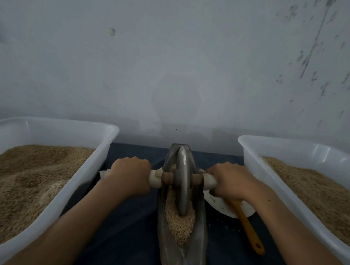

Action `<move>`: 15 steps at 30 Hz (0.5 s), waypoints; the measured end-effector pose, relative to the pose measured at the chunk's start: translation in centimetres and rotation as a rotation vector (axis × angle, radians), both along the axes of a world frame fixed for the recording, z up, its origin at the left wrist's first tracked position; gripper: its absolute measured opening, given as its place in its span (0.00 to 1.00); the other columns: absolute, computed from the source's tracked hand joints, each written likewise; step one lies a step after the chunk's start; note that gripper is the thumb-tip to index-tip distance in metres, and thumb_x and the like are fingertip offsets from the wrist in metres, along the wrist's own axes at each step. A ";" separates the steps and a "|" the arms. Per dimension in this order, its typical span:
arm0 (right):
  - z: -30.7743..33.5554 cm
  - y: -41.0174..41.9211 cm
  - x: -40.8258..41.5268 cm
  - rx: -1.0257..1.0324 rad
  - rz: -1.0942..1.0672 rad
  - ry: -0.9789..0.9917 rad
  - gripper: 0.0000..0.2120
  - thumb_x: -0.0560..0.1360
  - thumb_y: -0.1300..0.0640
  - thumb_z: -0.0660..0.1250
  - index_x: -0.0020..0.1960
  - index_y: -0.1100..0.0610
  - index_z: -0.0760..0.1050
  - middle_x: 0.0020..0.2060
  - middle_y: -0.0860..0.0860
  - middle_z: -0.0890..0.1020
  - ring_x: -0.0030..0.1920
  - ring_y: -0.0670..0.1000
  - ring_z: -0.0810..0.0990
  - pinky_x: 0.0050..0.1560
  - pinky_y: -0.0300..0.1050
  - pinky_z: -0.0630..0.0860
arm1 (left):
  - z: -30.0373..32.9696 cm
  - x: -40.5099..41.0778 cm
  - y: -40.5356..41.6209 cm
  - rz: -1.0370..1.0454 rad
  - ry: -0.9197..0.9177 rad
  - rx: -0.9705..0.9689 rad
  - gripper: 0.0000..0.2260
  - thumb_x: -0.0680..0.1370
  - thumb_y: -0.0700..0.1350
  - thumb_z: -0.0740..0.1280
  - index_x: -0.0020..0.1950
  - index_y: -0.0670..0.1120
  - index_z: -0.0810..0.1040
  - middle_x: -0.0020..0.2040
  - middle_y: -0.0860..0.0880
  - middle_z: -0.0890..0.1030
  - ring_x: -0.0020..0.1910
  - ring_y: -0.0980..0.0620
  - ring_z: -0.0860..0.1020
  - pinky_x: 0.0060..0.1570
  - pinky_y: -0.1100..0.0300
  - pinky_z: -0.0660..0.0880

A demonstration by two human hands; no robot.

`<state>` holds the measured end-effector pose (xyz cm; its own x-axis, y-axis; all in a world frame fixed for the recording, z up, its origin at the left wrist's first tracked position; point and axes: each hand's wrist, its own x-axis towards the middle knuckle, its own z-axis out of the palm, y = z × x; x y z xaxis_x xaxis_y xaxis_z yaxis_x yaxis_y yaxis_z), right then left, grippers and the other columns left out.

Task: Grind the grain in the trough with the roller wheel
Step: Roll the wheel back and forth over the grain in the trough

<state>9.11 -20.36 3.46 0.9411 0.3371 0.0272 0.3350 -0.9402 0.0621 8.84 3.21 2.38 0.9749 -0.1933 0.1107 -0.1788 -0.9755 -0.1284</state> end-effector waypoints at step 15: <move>-1.7 0.2 0.4 0.072 -0.003 -0.306 0.07 0.75 0.53 0.63 0.42 0.46 0.66 0.43 0.47 0.80 0.44 0.52 0.79 0.39 0.45 0.67 | -0.6 -0.5 -0.2 -0.022 -0.202 -0.074 0.05 0.76 0.50 0.64 0.47 0.50 0.71 0.46 0.51 0.79 0.45 0.51 0.77 0.44 0.59 0.72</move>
